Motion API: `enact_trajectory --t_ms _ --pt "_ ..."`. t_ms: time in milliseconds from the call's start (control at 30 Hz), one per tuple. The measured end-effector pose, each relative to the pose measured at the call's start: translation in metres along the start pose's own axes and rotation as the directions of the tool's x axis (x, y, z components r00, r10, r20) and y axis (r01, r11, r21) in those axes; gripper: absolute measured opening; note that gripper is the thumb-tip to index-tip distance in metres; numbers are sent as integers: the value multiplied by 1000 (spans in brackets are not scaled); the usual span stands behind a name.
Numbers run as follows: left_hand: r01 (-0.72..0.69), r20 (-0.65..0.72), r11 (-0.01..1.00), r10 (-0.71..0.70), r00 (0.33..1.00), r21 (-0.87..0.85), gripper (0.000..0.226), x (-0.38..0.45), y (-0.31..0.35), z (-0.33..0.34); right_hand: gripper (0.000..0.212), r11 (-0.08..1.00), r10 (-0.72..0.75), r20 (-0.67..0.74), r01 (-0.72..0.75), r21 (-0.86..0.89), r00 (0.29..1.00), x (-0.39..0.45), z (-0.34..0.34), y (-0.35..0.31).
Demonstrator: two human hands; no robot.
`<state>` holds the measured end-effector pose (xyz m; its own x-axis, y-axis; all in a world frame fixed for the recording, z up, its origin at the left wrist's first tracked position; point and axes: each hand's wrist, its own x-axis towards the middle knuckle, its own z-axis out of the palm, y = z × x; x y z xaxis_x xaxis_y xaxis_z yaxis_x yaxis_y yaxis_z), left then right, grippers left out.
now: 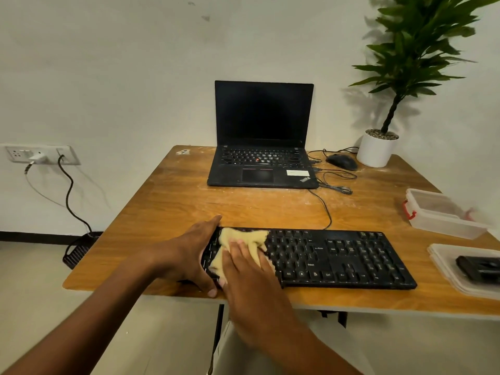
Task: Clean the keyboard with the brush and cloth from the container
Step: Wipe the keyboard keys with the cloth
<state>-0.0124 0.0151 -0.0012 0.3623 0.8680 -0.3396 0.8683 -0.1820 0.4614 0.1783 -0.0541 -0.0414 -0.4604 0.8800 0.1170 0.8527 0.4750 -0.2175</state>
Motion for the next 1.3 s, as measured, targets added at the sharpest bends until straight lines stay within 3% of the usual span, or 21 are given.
enact_trajectory --t_ms 67,233,300,400,500,667,767,967,1033,1167,1300 --pt "-3 -2 1000 3 1000 -14 160 1 -1 0 58 997 -31 0 31 -75 1000 -17 6 2" --pt "-10 -5 999 10 1000 -31 160 2 -1 0 66 989 123 53 -118 -88 991 -31 -10 43" --pt "-7 -7 1000 7 1000 -22 160 3 -1 0 57 983 156 -25 -158 -97 987 -14 -15 43" --pt "-11 -7 1000 11 1000 5 160 3 -1 0 59 996 85 -14 -85 -1 996 2 -9 9" --pt "-21 -13 1000 21 1000 22 155 3 -4 1 56 999 -15 5 15 -50 1000 -14 14 -9" --pt "-6 -3 1000 5 1000 -14 161 7 -7 2 58 984 52 -99 -68 -164 994 -49 10 32" --pt "0 -8 1000 0 1000 -3 162 8 -5 2 56 984 151 -126 -161 -78 981 -30 4 30" --pt "5 -6 1000 -4 1000 25 153 5 -4 2 61 998 -52 -97 47 -51 994 -23 16 -11" --pt "8 -13 1000 -8 1000 20 158 7 -5 2 59 997 -64 -87 60 -44 994 -37 12 2" --pt "17 -11 1000 -17 1000 2 157 2 -2 0 54 987 26 -11 -24 159 1000 -42 -18 25" --pt "15 18 1000 -14 1000 -20 157 -2 -5 -7 55 992 22 -15 -20 127 1000 -18 -34 22"
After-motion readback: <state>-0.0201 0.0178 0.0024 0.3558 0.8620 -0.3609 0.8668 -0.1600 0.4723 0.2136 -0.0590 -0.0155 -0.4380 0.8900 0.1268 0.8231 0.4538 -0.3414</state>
